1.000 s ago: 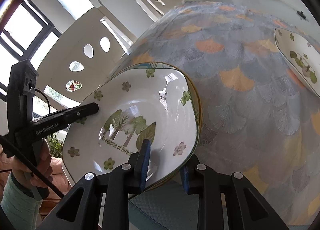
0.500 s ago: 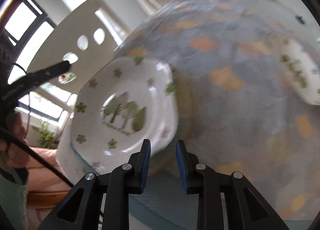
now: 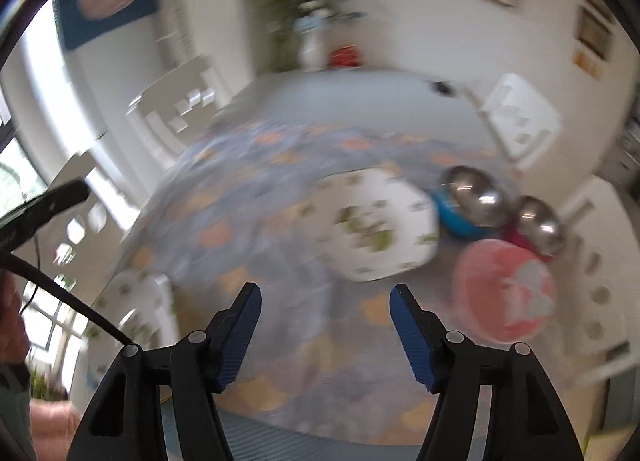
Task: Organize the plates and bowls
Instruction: 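Move the right gripper to the green-vegetable hexagonal plate and close on its rim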
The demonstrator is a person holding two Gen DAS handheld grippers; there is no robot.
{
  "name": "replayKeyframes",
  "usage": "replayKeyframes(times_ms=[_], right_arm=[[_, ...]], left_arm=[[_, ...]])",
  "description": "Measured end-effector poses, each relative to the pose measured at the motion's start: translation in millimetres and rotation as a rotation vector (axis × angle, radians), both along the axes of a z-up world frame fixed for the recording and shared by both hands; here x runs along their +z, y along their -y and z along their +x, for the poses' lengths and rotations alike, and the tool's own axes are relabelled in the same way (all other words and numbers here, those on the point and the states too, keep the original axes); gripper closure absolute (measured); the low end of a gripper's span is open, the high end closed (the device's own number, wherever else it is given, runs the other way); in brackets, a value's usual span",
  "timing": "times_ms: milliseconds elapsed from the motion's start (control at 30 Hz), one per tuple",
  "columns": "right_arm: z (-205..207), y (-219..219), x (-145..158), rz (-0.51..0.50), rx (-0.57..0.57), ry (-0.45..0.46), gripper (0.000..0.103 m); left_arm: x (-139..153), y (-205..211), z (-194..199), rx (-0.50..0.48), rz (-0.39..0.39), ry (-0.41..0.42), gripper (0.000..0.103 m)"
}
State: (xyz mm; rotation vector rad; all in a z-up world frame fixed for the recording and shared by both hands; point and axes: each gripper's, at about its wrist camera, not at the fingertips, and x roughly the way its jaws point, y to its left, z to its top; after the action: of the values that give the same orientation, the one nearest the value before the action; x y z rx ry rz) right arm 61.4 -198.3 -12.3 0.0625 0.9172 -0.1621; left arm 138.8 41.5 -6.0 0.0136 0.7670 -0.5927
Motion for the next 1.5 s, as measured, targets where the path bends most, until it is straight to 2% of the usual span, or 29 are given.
replayKeyframes(times_ms=[100, 233, 333, 533, 633, 767, 1000, 1167, 1267, 1400, 1500], right_arm=[[-8.0, 32.4, 12.9, -0.045, -0.083, 0.066, 0.037], [-0.8, 71.1, 10.7, 0.090, -0.089, 0.042, 0.037], [3.9, 89.8, 10.7, 0.124, -0.092, 0.011, 0.037], [6.8, 99.8, -12.2, 0.328, -0.045, -0.060, 0.037], [8.3, 96.1, -27.0, 0.375, -0.027, -0.110, 0.037], [14.9, 90.3, -43.0, 0.399, -0.018, -0.163, 0.037], [31.9, 86.6, -71.8, 0.407, -0.034, -0.257, 0.037], [45.0, 91.5, -95.1, 0.441, -0.074, -0.310, 0.037], [52.9, 96.0, -107.9, 0.461, -0.101, -0.339, 0.037], [59.4, 105.5, -119.2, 0.518, -0.149, -0.340, 0.037], [63.0, 114.8, -124.9, 0.564, -0.204, -0.321, 0.037]], left_arm=[[6.6, 29.9, 2.6, -0.015, 0.026, 0.011, 0.073], [17.8, 58.0, -3.5, 0.003, 0.080, 0.022, 0.073], [24.8, 73.2, -8.6, 0.004, 0.117, 0.018, 0.069], [31.1, 94.9, -6.9, 0.006, 0.168, 0.002, 0.068], [35.9, 104.6, -6.3, -0.003, 0.181, 0.015, 0.067], [31.9, 115.5, 0.4, -0.008, 0.238, 0.034, 0.049], [9.6, 127.0, 23.9, -0.033, 0.288, 0.009, 0.049], [-21.8, 132.6, 57.3, -0.044, 0.305, -0.060, 0.049], [-50.7, 136.3, 83.3, -0.032, 0.309, -0.137, 0.049], [-89.7, 138.0, 118.7, -0.010, 0.260, -0.260, 0.049], [-107.0, 137.6, 135.7, -0.008, 0.220, -0.330, 0.050]])
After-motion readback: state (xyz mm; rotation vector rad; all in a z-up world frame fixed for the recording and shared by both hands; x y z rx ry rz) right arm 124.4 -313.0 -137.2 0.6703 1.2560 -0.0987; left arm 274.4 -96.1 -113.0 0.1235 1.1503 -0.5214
